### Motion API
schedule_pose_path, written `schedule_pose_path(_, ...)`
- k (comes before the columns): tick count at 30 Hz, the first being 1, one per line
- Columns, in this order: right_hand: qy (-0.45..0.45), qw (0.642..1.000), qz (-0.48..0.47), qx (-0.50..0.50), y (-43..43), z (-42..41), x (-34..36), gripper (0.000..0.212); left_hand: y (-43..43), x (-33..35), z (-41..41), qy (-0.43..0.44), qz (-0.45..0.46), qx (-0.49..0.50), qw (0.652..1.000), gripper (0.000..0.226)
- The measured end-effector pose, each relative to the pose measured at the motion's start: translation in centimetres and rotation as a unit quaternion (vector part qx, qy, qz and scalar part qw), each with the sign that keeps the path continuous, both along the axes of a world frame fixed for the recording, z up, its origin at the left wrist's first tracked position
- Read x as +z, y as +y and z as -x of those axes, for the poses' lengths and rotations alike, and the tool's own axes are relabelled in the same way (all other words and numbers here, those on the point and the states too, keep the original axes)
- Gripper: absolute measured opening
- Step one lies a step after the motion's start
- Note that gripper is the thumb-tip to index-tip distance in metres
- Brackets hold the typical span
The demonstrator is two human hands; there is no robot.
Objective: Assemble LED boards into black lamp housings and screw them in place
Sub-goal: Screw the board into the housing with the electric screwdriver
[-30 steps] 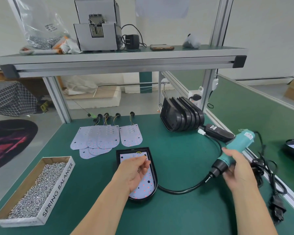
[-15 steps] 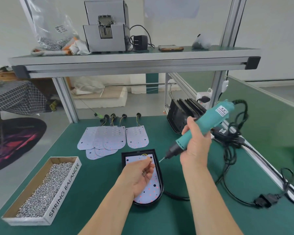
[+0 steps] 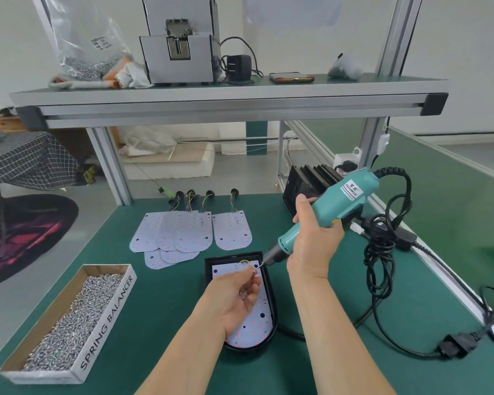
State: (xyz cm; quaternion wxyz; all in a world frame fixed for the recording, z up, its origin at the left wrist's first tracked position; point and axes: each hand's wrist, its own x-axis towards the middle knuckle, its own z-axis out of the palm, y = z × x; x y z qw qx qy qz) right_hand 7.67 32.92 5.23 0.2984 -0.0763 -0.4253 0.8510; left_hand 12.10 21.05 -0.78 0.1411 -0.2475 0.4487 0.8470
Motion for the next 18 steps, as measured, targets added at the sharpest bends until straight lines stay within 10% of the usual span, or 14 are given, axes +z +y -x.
schedule_pose_path(18,-0.018,1.000,0.015,-0.004,-0.26,0.13,-0.42,0.021,-0.02,-0.03,0.10,-0.014,-0.019,0.017,1.000,0.012)
